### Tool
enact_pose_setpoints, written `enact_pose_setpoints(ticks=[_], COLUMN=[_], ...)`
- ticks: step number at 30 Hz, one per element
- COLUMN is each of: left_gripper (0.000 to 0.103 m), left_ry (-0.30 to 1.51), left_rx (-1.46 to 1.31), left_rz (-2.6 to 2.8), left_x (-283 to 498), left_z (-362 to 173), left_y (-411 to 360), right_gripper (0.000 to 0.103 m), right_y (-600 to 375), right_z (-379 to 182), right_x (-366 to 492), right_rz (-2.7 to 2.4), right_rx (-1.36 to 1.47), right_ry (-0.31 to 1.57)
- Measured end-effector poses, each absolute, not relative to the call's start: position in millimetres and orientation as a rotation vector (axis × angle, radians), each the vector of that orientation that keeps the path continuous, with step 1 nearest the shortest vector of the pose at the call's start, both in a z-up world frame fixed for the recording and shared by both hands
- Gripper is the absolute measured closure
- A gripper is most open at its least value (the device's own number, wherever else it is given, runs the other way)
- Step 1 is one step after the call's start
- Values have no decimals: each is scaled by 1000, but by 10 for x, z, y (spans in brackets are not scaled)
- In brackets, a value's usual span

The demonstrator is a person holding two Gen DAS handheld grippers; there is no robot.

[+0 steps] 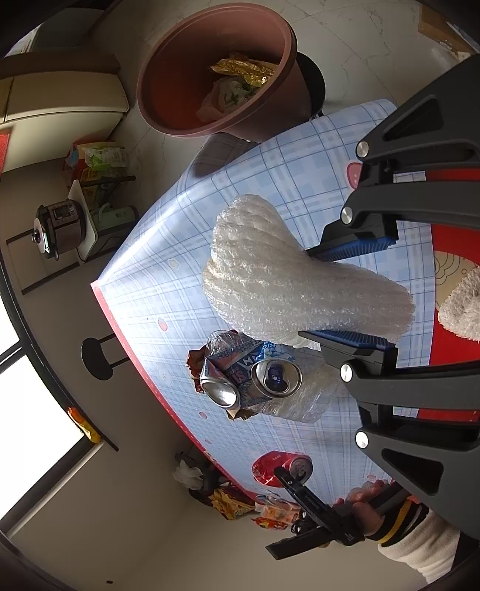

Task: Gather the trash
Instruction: 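Drop the bubble wrap and red can into the brown bin with both grippers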

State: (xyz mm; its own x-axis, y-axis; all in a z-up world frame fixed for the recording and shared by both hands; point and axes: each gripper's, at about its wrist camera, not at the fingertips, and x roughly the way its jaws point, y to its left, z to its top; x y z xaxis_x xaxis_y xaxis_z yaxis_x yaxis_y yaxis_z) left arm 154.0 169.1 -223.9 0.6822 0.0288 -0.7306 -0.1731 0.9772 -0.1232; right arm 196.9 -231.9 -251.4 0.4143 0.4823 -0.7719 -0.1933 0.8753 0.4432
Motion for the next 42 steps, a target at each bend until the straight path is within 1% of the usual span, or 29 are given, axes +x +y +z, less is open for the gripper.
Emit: enact_pose_setpoints(ticks=[6,11,20,26,33,40,42], left_gripper=[62,62,62,62,62,62,62], left_ry=[714,622,521,492,489,504,509], left_rx=[-239,-229,-172,-144,-109,-85,-79], left_rz=[82,11,-123,-200,-288,-366,-386], left_x=[1248,1139,1212,1389,1705,2019,2120], left_z=[-1779,-1327,-759,-575,-497,-578,-617], left_y=[1621,1374,718,194,-503,-1175,-1324], right_gripper=[68,68,68,68,67,62,56], right_y=[-2317,-2456,-3283,-3947,-4490,-4718,-4761], right_z=[-2391,-2194,-1961,-1870,-1964,-1983,-1959], right_x=[2002,2049,2291,2487,2799,3068,3113], right_rz=[452,444,285,171,115,136,144], right_rx=[319,330,352,332,287,270,264], right_ry=[1027,961,855,818,854,852,846])
